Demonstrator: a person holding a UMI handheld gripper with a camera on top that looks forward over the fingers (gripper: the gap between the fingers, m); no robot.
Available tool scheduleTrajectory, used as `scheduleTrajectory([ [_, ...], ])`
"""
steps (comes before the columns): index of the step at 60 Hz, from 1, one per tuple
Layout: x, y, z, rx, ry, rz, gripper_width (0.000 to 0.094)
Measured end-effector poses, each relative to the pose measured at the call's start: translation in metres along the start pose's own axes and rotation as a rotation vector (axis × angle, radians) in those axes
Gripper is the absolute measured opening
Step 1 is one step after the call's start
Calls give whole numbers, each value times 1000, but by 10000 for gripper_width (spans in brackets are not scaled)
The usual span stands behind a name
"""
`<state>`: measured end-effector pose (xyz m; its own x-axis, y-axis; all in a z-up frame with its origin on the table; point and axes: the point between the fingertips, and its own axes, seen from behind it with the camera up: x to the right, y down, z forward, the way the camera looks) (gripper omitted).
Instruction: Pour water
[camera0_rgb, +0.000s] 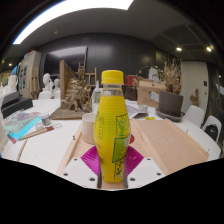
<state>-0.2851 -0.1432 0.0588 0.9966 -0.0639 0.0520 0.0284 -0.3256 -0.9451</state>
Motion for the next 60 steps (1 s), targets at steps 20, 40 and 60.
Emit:
scheduleTrajectory([
  [20, 45, -64, 5, -9, 124, -268, 286],
  [40, 109, -147, 101, 25, 308, -1100, 285],
  [60, 107, -159, 155, 112, 355, -1762, 286],
])
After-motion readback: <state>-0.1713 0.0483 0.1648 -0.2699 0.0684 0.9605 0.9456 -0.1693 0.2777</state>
